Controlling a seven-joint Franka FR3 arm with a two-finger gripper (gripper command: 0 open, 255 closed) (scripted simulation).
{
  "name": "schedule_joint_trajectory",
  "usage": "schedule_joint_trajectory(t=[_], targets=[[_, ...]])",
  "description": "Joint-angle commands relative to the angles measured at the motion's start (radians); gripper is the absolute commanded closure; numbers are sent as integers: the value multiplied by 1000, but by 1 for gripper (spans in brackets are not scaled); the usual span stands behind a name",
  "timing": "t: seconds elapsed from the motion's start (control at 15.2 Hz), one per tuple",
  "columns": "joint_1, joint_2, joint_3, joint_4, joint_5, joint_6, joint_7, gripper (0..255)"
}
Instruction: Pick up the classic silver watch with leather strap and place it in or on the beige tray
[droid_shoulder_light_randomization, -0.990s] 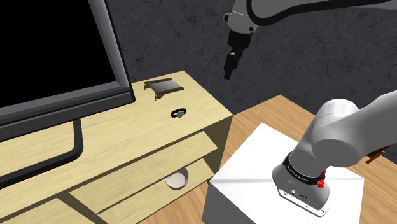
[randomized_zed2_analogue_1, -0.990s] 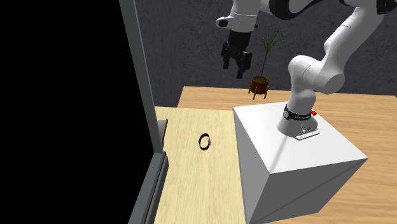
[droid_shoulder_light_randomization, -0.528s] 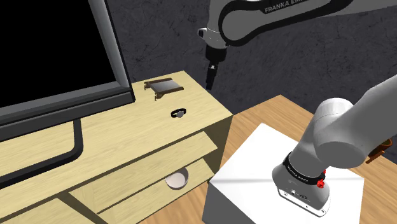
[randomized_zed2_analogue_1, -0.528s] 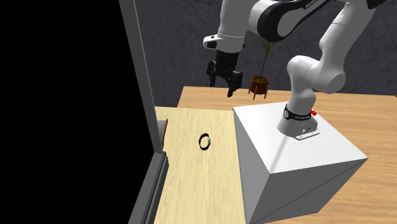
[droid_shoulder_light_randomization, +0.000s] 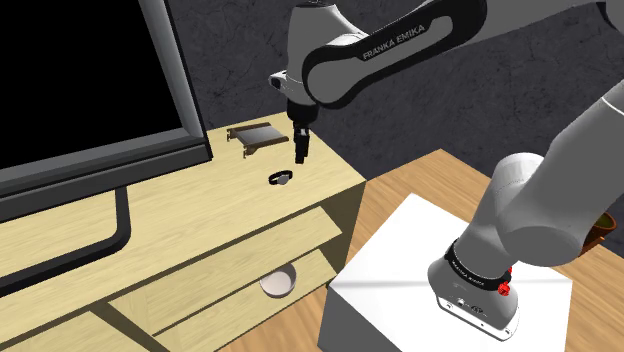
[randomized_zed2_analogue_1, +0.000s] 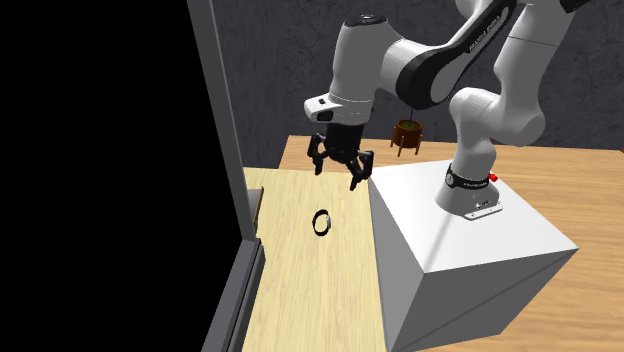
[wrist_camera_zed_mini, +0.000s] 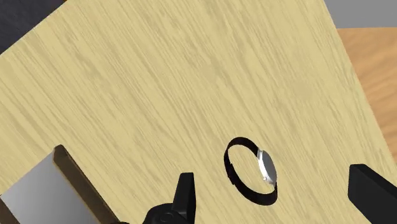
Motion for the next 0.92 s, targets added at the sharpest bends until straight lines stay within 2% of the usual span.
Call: schedule_joint_trajectory(t=[0.0,0.26,0.86], targets=[[20,64,12,36,2,33,-45,0],[57,170,43,82,0,101,-122,0],[56,248,44,61,-6,200,-121,0]])
